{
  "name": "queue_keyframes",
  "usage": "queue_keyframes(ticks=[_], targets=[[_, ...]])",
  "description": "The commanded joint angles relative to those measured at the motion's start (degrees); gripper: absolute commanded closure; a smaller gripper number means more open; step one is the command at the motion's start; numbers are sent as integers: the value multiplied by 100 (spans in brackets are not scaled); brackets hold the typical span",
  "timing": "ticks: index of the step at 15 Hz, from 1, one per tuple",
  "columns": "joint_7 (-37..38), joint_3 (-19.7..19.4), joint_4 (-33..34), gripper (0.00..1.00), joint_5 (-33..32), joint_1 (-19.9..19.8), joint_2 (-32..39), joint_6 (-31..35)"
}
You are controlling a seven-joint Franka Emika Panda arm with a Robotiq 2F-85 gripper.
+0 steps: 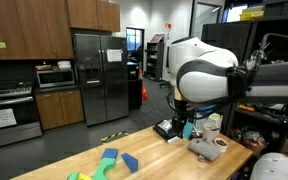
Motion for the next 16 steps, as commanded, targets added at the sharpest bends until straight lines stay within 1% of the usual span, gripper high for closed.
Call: queue_keyframes(ticks=[1, 2, 3, 6, 8, 10, 13, 15, 16], targets=[[80, -91, 17, 0, -72, 127, 5, -31], [140, -49, 40, 0, -90, 130, 24, 53], [132, -22, 211, 0, -12, 217, 169, 89], [137, 134, 689, 0, 228, 557, 696, 490], [23, 263, 1058, 0, 269, 781, 1048, 650], [-189, 289, 1425, 0, 311, 1017, 1483, 841], [-624, 132, 1604, 1, 248, 1163, 2055, 1304], [-900, -48, 1528, 14, 332, 1149, 2231, 1555], [-1019, -138, 1398, 8, 369, 1127, 2246, 1675]])
